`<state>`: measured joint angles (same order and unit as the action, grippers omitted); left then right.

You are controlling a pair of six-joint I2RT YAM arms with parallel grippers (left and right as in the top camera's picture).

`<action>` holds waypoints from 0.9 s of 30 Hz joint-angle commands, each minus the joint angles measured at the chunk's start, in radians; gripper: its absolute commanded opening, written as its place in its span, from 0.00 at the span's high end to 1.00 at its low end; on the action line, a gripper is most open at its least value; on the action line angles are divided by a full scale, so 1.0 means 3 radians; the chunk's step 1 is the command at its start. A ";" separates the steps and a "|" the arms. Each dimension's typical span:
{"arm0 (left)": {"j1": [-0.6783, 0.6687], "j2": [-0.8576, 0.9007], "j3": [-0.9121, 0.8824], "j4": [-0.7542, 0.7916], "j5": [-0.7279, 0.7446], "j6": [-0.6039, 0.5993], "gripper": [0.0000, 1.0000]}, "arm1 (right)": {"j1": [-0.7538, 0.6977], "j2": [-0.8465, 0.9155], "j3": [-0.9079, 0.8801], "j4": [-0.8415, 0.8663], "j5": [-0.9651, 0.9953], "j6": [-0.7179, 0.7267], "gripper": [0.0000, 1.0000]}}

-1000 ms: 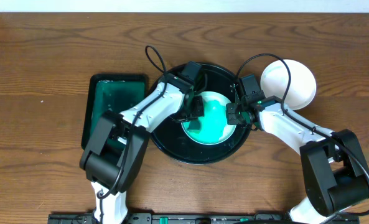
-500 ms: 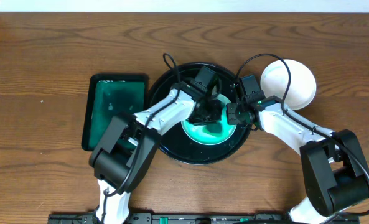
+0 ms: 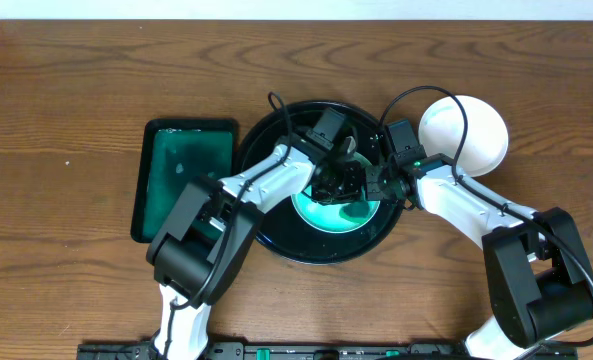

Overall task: Clean dirty plates on tray and stack at the side
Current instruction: 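Scrub the plate held by the right gripper with the sponge, then return the sponge to the basin with the left gripper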

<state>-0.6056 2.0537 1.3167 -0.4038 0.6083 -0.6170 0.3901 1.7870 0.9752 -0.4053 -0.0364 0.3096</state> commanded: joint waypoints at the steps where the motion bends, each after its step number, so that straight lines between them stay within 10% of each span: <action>1: 0.0261 0.0071 -0.0061 -0.0019 0.0060 0.0188 0.93 | 0.0052 0.0172 -0.0097 -0.0111 -0.0097 -0.0037 0.99; 17: 0.0879 -0.0477 -0.0045 -0.0621 -0.0534 0.0632 0.93 | 0.0052 0.0172 -0.0097 -0.0099 -0.0095 -0.0037 0.99; 27: 0.1074 -0.1539 -0.0046 -0.1296 -0.1781 0.0687 0.93 | 0.0052 0.0172 -0.0097 -0.0099 -0.0097 -0.0037 0.99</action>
<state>-0.3336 1.6238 1.2968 -0.7654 0.2577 -0.4347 0.3904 1.7870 0.9764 -0.4080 -0.0372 0.3096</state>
